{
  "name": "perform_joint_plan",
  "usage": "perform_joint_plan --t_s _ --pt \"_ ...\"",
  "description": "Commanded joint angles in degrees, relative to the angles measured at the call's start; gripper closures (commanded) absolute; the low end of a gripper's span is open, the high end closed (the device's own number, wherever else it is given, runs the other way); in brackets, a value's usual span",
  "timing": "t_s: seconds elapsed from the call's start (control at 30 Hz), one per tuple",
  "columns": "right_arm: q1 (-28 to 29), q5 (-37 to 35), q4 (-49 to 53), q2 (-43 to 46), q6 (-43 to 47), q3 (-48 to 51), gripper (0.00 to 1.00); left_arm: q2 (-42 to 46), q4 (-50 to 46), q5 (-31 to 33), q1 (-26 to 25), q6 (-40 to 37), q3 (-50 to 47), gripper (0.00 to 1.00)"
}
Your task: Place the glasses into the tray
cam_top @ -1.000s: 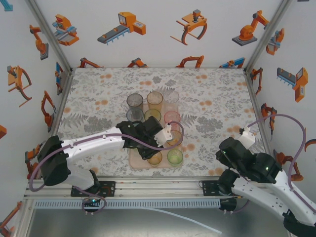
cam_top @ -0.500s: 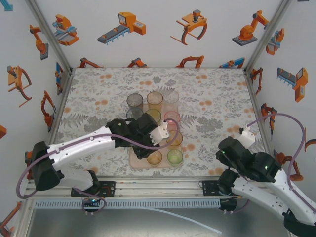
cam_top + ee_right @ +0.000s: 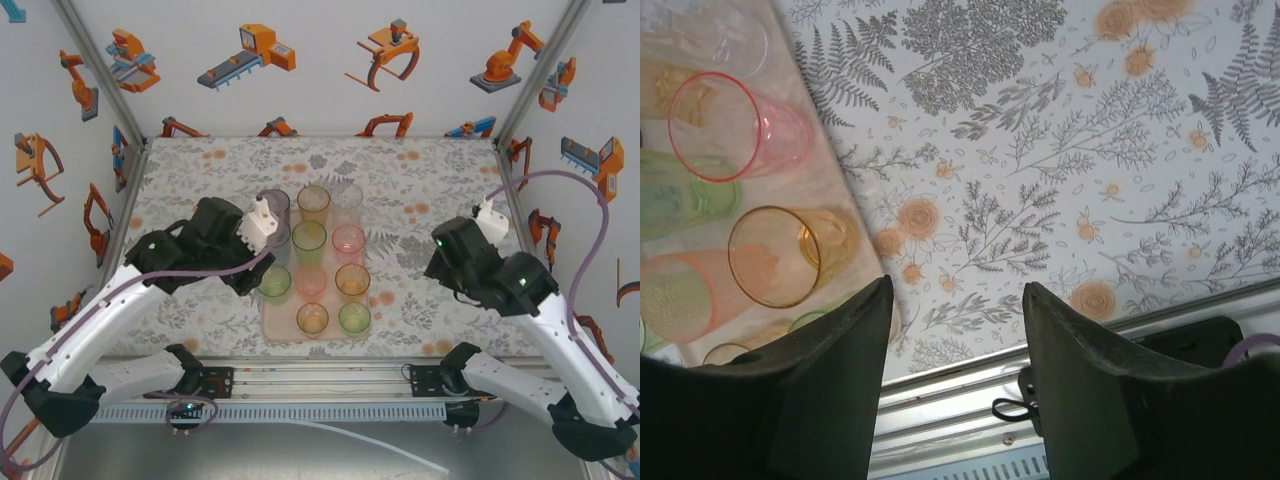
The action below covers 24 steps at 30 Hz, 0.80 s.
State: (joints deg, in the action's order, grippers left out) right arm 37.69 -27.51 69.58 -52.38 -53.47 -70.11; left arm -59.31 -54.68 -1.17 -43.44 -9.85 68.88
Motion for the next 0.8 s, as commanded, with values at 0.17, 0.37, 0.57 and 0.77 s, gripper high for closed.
perform_joint_plan --t_s 0.17,0.37,0.57,0.77 --pt "-8.45 12.8 -9.67 -13.7 14.51 -6.89 0.44 4.59 -2.03 0.97 8.94 -2.29 1.29 0.31" --pt "-14.39 15.77 -17.55 -16.09 18.14 -6.59 0.01 5.35 1.74 -0.96 17.48 -2.25 -2.44 0.21" --pt "-20.26 15.93 -24.97 -16.69 25.13 -3.77 0.01 2.81 6.38 -6.75 28.94 -0.07 -3.32 0.06" --pt "-21.21 12.02 -40.71 -10.82 35.8 7.06 0.01 -2.13 14.14 -11.58 39.6 5.2 -5.65 0.03"
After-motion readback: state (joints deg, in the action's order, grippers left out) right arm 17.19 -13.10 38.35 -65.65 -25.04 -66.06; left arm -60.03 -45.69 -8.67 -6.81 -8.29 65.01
